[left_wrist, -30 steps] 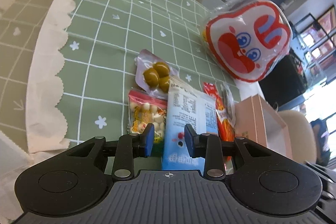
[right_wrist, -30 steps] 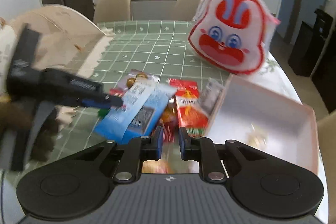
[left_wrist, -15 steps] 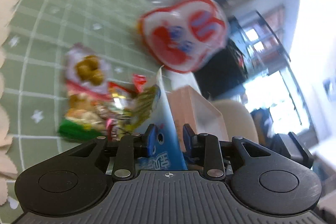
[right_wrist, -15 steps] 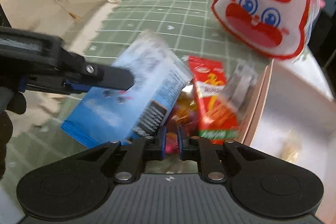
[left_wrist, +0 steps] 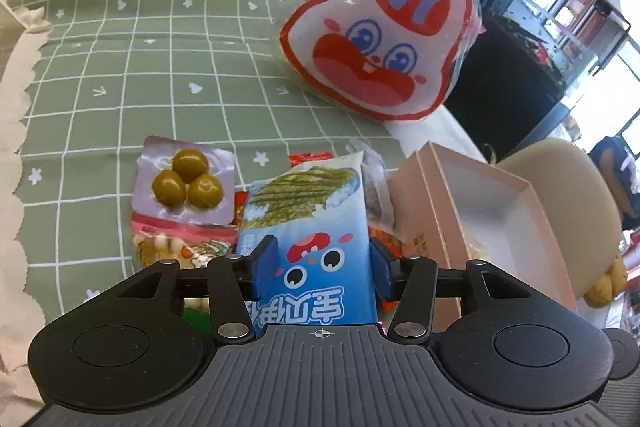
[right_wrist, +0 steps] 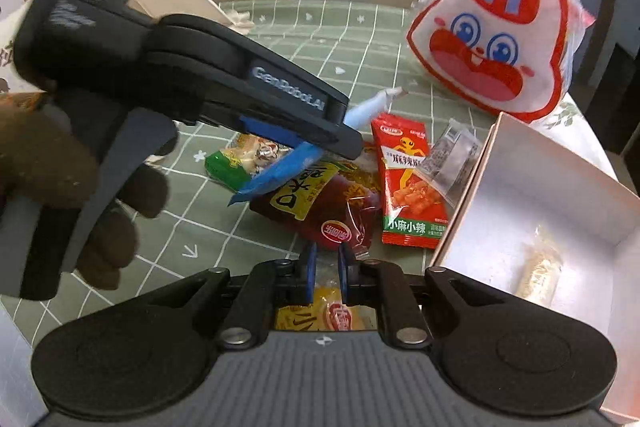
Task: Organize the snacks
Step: 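Lift the blue bag with the left tool while right reaches toward the bun, then grasp the red-lidded spoon snack with the right tool, then carry the blue bag into the pink box and release with the left tool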
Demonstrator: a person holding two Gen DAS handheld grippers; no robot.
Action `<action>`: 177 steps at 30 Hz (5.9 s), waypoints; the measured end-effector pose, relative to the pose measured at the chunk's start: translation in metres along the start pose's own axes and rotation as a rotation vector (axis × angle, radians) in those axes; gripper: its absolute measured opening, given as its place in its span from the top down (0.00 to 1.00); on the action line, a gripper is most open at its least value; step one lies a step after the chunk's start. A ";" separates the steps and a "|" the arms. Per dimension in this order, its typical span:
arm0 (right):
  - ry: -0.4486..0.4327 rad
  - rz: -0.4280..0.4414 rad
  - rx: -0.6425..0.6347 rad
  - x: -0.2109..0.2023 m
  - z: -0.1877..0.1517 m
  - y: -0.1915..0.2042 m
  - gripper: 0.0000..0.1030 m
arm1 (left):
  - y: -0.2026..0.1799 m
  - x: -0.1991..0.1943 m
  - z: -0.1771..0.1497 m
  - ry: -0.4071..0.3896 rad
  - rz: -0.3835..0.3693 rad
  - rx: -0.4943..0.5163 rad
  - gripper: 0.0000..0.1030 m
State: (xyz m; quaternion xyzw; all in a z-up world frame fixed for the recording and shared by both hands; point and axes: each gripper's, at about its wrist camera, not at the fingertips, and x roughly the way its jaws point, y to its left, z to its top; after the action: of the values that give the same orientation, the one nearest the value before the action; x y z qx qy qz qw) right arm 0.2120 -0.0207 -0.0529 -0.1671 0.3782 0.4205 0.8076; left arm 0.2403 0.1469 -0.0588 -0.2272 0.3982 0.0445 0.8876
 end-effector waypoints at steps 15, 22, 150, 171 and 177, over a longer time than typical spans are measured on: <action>-0.020 0.009 0.169 0.019 0.046 -0.013 0.51 | 0.070 -0.048 -0.028 -0.074 -0.077 -0.210 0.50; 0.070 -0.094 0.159 0.051 0.046 -0.021 0.88 | 0.083 -0.012 -0.026 -0.033 -0.154 -0.212 0.51; 0.085 0.175 -0.012 -0.102 -0.145 0.064 0.31 | 0.064 -0.178 -0.217 0.112 -0.103 -0.299 0.83; 0.094 0.076 -0.049 -0.099 -0.139 0.066 0.41 | 0.049 -0.167 -0.216 0.176 -0.145 -0.284 0.84; 0.005 -0.040 0.078 -0.159 -0.138 0.016 0.41 | -0.009 -0.149 -0.166 0.199 -0.362 -0.184 0.84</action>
State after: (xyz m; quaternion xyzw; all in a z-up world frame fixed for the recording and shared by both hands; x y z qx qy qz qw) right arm 0.0770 -0.1807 -0.0234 -0.1438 0.3930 0.3889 0.8208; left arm 0.0275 0.0814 -0.0439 -0.3783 0.4310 -0.1018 0.8129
